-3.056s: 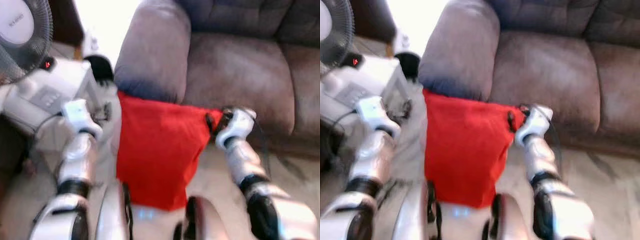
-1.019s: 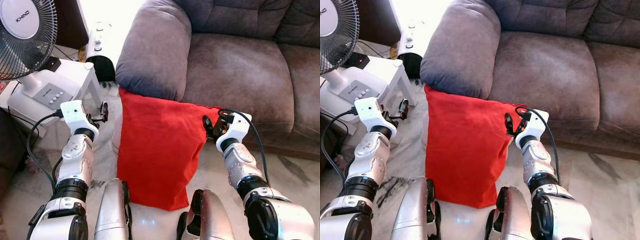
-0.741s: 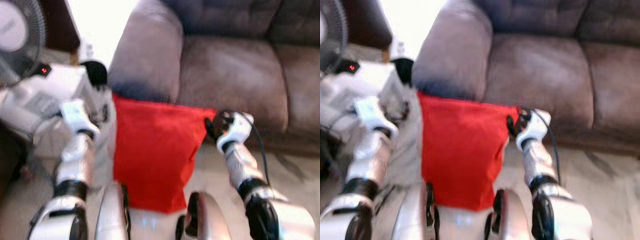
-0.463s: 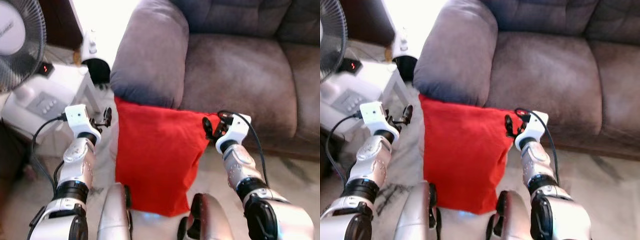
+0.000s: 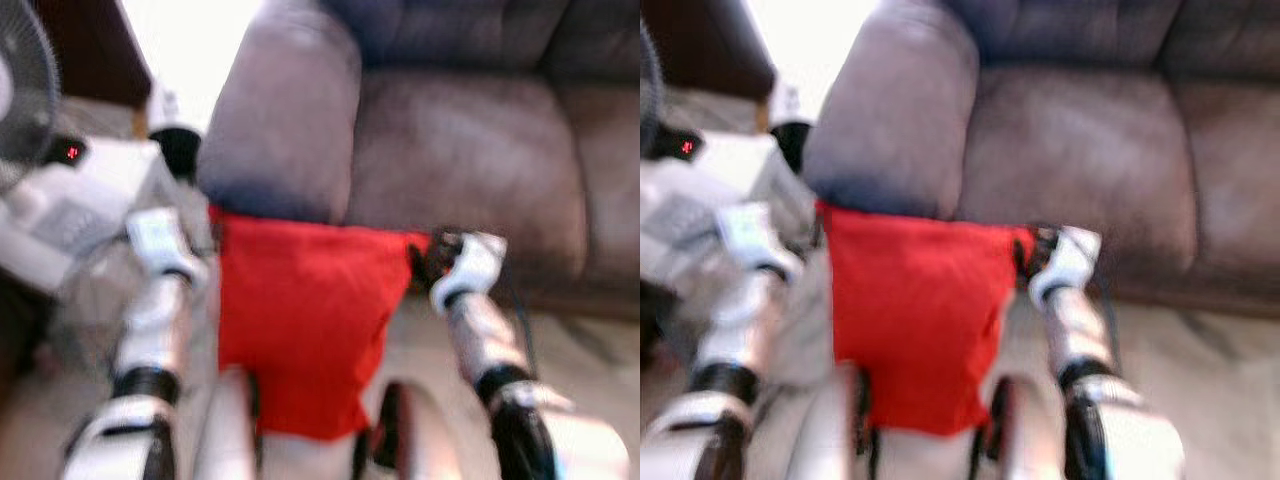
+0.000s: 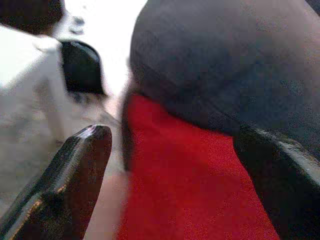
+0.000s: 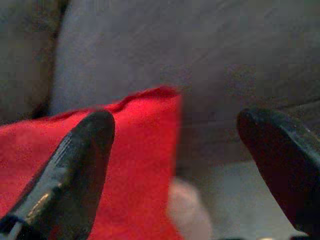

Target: Move the pillow to the sofa from floor

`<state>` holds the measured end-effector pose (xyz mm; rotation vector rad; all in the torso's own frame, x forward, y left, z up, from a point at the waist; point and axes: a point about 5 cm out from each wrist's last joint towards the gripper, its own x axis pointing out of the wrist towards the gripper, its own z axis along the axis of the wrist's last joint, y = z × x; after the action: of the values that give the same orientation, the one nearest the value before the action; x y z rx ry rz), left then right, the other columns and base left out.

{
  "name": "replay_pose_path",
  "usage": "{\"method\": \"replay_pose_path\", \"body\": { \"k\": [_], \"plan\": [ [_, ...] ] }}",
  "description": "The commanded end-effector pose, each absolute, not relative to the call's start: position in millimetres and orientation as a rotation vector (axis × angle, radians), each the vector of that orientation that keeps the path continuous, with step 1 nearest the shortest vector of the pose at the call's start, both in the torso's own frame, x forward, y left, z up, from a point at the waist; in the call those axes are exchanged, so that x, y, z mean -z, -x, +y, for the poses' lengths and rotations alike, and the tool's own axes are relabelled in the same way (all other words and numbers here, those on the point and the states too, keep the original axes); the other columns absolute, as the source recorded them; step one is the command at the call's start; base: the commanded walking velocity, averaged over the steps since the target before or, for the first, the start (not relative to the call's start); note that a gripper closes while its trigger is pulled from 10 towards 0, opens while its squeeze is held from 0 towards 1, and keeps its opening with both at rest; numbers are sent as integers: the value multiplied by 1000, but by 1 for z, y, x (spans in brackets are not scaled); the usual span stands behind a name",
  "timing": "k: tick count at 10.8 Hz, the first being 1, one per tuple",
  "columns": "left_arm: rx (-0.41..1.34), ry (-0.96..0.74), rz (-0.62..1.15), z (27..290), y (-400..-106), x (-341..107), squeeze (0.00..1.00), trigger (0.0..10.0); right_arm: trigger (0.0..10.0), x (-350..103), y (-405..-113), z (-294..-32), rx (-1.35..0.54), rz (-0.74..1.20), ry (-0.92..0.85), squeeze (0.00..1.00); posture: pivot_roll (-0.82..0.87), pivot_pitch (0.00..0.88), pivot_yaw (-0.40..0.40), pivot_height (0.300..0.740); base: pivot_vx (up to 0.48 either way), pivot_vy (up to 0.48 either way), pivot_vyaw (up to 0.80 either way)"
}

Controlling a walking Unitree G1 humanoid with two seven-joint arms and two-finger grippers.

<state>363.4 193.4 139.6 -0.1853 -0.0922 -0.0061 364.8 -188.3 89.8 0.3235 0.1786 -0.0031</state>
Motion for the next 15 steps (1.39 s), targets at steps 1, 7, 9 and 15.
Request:
{"method": "replay_pose_path", "body": {
  "k": [1,7,9,15],
  "plan": [
    [-18,177,-63,202,-359,-132,0,10000,10000,-80,-360,-184,10,220,-362,0,151,297,-44,594,0,0,0],
    [-4,156,-66,200,-351,-131,0,10000,10000,-87,-367,-194,88,225,-704,1000,159,342,-46,594,0,0,0],
    [-2,152,-73,200,-345,-133,0,10000,10000,-85,-366,-184,-5,278,-735,1000,174,362,-49,594,0,0,0],
    [22,137,-105,195,-322,-145,0,10000,10000,-88,-367,-183,-64,251,-751,0,221,406,-41,594,0,0,0]
  ]
}}
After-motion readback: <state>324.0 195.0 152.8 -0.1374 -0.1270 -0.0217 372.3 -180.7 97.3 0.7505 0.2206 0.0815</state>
